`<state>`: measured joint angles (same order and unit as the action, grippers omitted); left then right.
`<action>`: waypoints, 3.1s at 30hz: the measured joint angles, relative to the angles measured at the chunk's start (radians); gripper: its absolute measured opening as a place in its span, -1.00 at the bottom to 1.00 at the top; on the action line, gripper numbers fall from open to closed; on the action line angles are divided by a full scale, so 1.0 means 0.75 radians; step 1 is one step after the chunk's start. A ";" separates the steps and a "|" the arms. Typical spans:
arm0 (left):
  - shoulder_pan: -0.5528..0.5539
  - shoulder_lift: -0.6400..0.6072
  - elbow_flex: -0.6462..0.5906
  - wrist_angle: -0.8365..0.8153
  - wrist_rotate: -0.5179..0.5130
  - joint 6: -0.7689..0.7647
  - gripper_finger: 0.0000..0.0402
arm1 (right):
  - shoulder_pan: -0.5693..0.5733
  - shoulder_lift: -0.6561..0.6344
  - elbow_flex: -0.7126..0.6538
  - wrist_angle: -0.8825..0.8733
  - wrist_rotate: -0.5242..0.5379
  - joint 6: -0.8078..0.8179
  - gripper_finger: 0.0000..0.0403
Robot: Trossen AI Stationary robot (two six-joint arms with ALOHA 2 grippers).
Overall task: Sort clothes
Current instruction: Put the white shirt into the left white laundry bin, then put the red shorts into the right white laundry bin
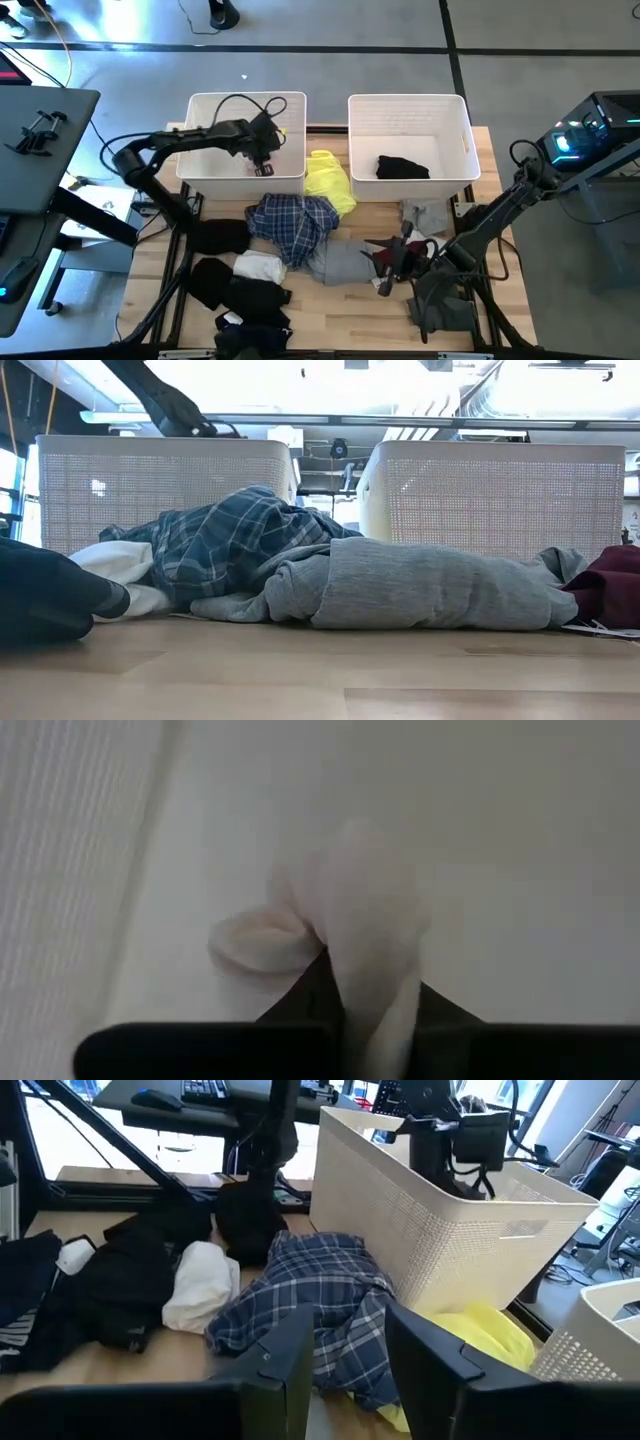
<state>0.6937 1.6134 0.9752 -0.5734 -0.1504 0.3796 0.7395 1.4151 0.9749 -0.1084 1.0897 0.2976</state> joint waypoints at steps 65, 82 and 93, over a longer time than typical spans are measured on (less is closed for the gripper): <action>-1.459 -0.583 -0.478 1.084 -0.383 -0.059 -0.19 | -0.046 0.001 -0.294 -0.646 -0.928 1.268 -0.92; -1.549 -0.445 -0.477 1.090 -0.585 -0.264 -0.19 | -0.044 -0.002 0.618 -1.216 0.016 0.602 -0.99; -1.584 -0.092 -0.477 1.727 -0.288 -0.147 -0.19 | -0.298 -0.002 0.864 -1.318 0.099 0.257 -1.00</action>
<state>-0.4946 1.5443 0.6176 0.7222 -0.3661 0.2690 0.5160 1.4139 1.6228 -1.0969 1.1641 0.4904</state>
